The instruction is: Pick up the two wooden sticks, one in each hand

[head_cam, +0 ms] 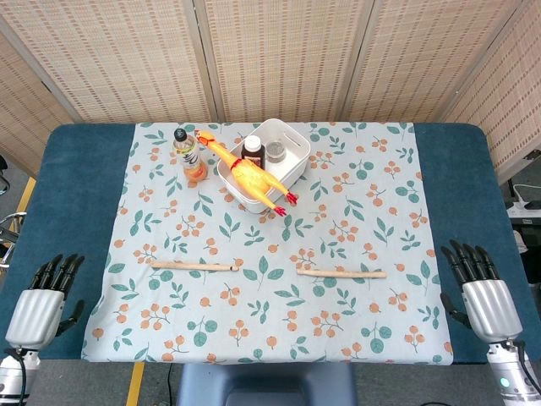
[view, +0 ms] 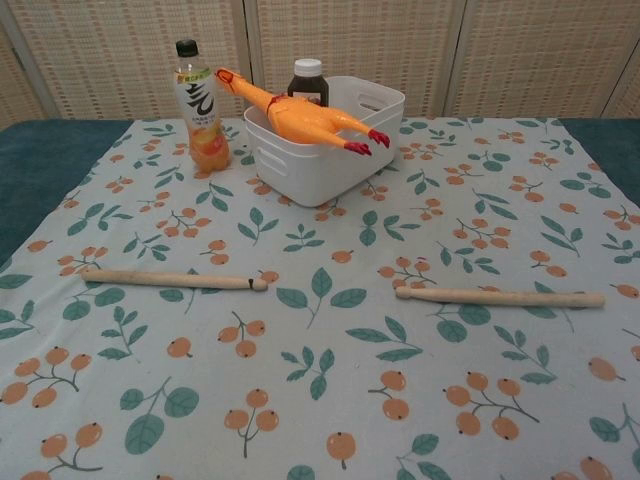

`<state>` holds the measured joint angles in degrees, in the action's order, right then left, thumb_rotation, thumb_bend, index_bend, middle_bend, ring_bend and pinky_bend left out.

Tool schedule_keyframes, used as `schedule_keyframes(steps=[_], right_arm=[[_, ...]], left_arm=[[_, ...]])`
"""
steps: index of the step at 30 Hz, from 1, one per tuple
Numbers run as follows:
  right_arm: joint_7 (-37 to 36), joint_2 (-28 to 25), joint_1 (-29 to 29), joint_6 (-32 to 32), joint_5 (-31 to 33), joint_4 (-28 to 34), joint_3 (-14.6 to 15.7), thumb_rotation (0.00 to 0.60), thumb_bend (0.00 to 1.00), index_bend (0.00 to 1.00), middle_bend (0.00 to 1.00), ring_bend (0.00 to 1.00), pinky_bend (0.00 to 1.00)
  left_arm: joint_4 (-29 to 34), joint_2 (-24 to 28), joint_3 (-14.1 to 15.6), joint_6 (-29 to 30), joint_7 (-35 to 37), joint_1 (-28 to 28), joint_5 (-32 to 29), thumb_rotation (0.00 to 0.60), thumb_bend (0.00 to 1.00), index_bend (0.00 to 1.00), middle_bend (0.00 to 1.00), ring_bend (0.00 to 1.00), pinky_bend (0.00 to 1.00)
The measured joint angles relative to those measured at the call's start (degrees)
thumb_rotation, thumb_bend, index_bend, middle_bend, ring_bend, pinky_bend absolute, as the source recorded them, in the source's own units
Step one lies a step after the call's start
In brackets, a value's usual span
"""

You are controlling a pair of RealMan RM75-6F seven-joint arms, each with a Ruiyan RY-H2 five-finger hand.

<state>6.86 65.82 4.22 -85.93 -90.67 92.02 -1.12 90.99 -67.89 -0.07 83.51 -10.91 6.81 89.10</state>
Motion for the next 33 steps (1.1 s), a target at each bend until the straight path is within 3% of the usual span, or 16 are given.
schedule_keyframes(steps=[8,14,21,33], right_arm=[[0.6,-0.3,-0.5,-0.5,0.3,0.6,0.0,0.600,0.30,0.00,0.00,0.00,0.00],[0.5,-0.9,-1.1,-1.5,-0.5,1.5,0.3,0.600,0.30,0.00,0.00,0.00,0.00],[0.0,-1.1,-1.2,-1.5,-0.7,1.5,0.5,0.600,0.30,0.00,0.00,0.00,0.00],[1.2,-1.6,-1.2,0.5,1.8,2.6,0.2,0.600,0.30,0.00,0.00,0.00,0.00]], left_arm=[[-2.7,-3.8,0.1,-1.4,-0.3,2.1,2.6,0.600,0.42,0.06,0.13,0.01,0.11],[-5.9,-9.1,-1.0,-6.5,-1.0,7.5,4.4,0.600,0.44,0.17,0.26,0.06,0.09],[-9.6,-13.7,-2.7,-10.1,-2.4,11.5,5.1,0.600,0.44,0.29,0.32,0.08,0.05],[-21.2,-26.1,-4.3,-18.3,-12.0,18.3,2.2,0.600,0.44,0.27,0.30,0.08,0.03]])
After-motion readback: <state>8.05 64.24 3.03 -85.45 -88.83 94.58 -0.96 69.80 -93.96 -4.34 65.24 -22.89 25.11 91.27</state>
